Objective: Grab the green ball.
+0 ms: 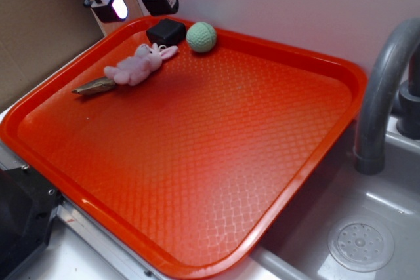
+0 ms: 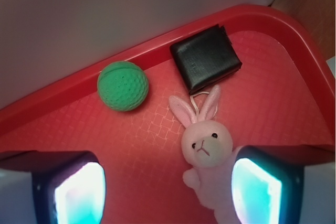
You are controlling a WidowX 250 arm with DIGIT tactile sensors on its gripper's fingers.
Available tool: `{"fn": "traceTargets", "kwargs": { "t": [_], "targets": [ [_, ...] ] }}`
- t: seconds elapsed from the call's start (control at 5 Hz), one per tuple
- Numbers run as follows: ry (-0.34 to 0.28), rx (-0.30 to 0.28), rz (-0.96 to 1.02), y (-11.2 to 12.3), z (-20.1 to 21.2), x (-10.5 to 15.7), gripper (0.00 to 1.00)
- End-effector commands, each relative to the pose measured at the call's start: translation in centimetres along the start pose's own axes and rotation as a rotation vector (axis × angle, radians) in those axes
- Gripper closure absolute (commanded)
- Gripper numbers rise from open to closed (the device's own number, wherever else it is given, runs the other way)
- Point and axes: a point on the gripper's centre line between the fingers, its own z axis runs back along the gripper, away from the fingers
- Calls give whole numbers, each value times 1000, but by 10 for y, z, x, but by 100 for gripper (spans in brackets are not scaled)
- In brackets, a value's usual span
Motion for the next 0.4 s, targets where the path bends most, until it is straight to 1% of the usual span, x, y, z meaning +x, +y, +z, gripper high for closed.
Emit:
{"fn": "traceTargets", "kwargs": {
  "t": [0.0, 0.2],
  "targets": [
    [-85, -65, 49, -15, -18, 21, 0],
    [-96, -30, 29, -21, -37, 26, 0]
  ]
}}
